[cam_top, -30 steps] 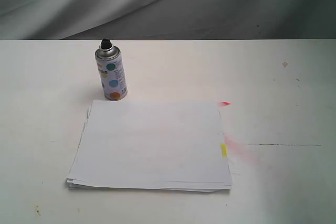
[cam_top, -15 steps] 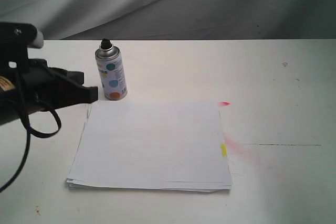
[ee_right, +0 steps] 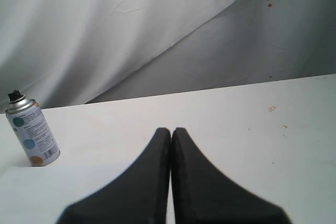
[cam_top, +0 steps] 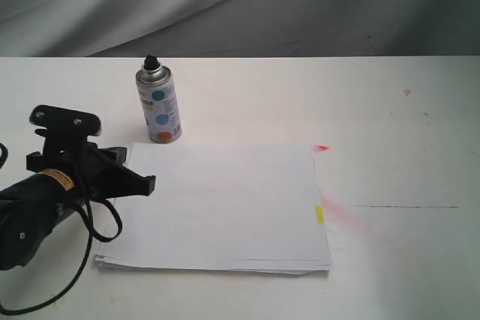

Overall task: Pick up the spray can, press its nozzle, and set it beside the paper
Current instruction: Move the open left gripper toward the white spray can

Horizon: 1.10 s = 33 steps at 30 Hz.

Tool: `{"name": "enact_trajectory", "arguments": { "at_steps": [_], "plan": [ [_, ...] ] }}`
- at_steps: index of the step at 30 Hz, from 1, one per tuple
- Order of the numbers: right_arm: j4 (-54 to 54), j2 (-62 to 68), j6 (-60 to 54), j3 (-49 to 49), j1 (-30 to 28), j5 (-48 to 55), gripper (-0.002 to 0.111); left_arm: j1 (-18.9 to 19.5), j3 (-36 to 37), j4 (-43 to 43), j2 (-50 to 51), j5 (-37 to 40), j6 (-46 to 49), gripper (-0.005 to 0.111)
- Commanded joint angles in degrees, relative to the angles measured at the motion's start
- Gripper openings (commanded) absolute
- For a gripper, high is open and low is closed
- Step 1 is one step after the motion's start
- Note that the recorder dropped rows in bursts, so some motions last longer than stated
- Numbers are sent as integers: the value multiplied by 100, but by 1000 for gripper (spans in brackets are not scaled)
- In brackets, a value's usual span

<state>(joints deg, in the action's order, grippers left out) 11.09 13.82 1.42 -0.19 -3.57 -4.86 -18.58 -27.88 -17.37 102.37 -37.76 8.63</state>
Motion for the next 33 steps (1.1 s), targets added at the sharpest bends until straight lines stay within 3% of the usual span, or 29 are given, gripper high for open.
{"name": "enact_trajectory", "arguments": {
  "at_steps": [1,8,11,15,18,33],
  "plan": [
    [-87,-20,-5,19,-37,-6,0,-31,18,917,107,-146,-109,0],
    [-87,-20,-5,19,-37,-6,0,-31,18,941,107,-341,-412,7],
    [-87,-20,-5,19,-37,-6,0,-31,18,902,107,-341,-616,25],
    [-87,-20,-5,19,-37,-6,0,-31,18,902,107,-449,-1059,63],
    [-87,-20,-5,19,-37,-6,0,-31,18,957,107,-730,-1060,76],
    [-87,-20,-5,19,-37,-6,0,-31,18,1093,107,-1351,-968,80]
  ]
}}
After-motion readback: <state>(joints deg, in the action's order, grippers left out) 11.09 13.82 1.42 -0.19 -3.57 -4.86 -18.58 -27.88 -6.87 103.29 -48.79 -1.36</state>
